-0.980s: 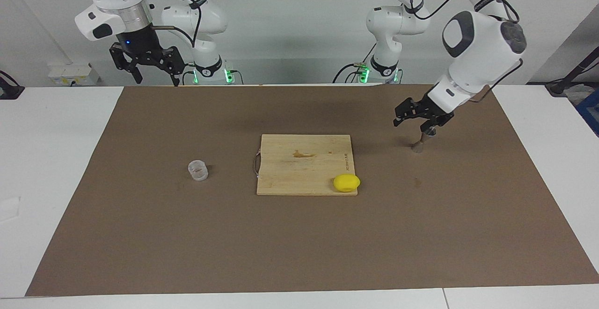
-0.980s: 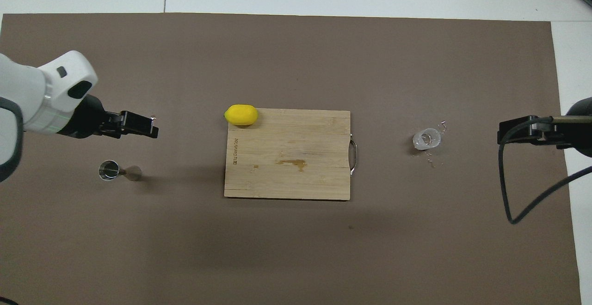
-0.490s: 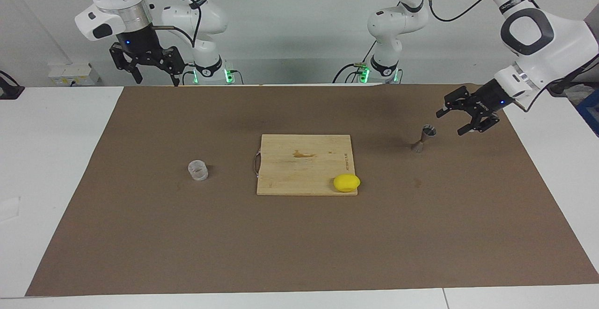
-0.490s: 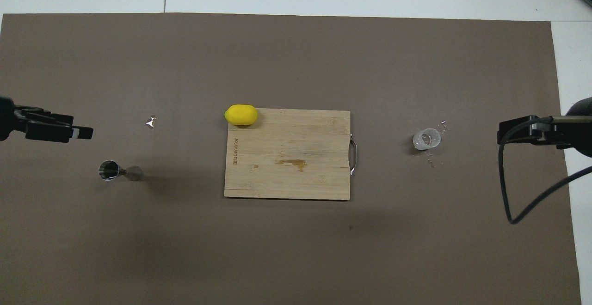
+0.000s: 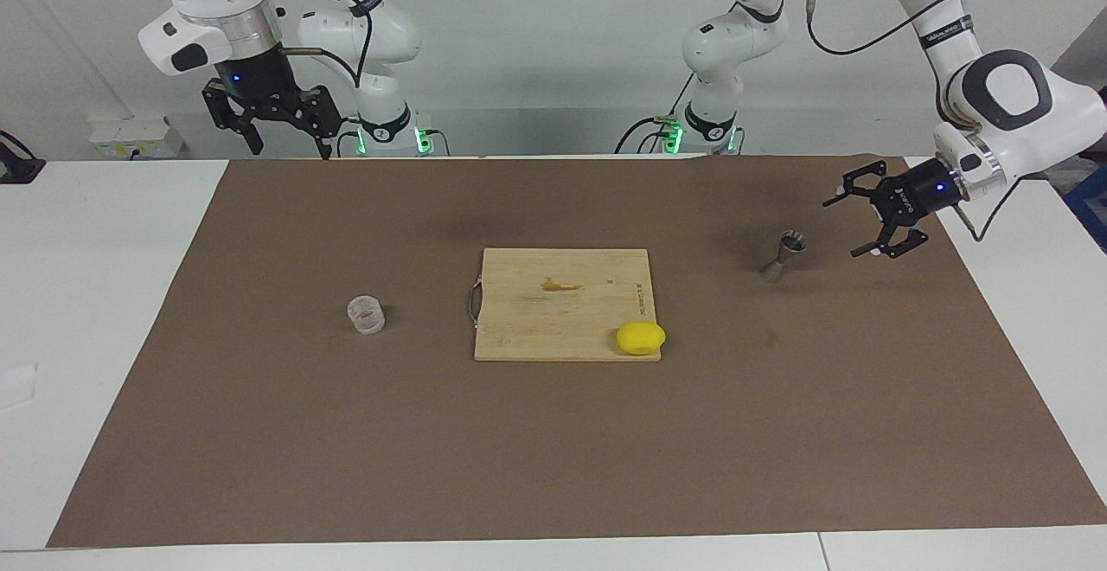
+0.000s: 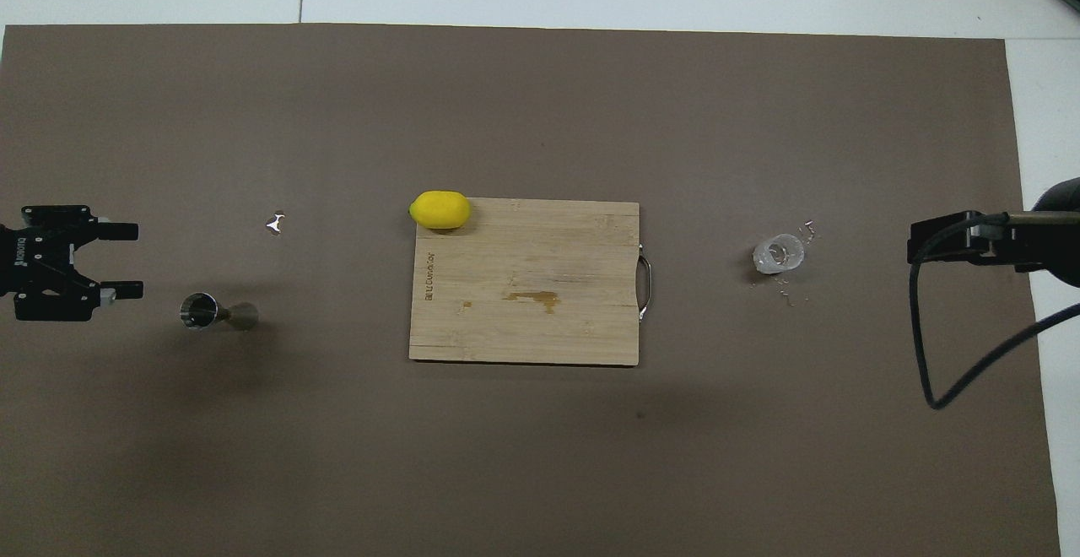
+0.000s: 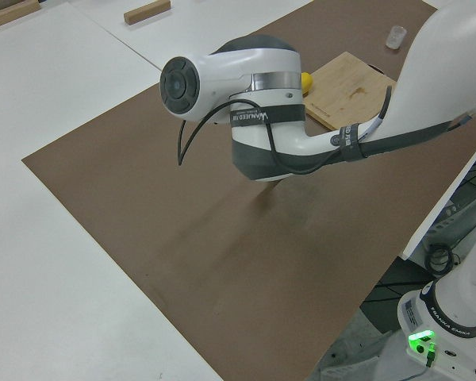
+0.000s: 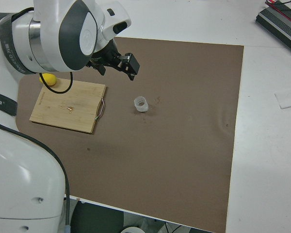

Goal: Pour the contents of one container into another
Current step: 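Lower the open left gripper around the dark cup and close it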

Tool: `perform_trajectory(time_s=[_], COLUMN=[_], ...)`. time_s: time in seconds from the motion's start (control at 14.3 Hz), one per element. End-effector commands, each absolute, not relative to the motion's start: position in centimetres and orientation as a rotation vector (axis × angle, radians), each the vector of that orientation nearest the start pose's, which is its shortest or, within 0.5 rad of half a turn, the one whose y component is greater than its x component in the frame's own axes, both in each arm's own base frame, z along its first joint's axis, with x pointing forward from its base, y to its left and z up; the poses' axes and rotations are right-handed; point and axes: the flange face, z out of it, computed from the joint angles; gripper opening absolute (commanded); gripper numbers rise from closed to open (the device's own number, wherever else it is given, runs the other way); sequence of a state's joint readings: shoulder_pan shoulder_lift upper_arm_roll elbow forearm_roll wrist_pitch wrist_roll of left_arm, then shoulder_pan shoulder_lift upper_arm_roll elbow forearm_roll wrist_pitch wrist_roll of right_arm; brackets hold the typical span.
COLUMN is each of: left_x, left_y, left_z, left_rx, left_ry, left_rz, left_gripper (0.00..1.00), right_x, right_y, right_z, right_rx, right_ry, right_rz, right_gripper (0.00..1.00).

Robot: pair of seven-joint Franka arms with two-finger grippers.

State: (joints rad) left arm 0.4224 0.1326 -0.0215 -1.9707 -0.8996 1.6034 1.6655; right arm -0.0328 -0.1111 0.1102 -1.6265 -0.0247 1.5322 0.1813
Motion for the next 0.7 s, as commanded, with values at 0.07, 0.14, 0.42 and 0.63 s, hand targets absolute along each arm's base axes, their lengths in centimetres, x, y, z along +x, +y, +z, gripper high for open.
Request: perform_trajectory(time_s=[0.07, 0.14, 0.42, 0.63], left_x=[52.8, 52.5, 50.1, 48.8], left_y=[14.9, 14.9, 14.9, 15.1], left_z=[36.3, 35.6, 32.6, 28.9], left_rx=[1.712, 1.654, 1.543, 1.395], left_ry=[-1.118, -1.144, -1.185, -1.168], left_rz=[0.787, 0.887, 1.034, 1.116], left_gripper=[1.0, 1.0, 1.0, 1.0], right_x=[51.0, 50.9, 51.0, 51.0], right_y=[3.7, 3.7, 3.7, 3.7], right_z=[65.5, 65.4, 65.5, 65.5], right_rx=[-3.17, -3.17, -3.17, -3.17], right_ry=[0.149, 0.149, 0.149, 0.149], right_rz=[-0.041, -0.039, -0.041, -0.041], right_gripper=[1.0, 1.0, 1.0, 1.0])
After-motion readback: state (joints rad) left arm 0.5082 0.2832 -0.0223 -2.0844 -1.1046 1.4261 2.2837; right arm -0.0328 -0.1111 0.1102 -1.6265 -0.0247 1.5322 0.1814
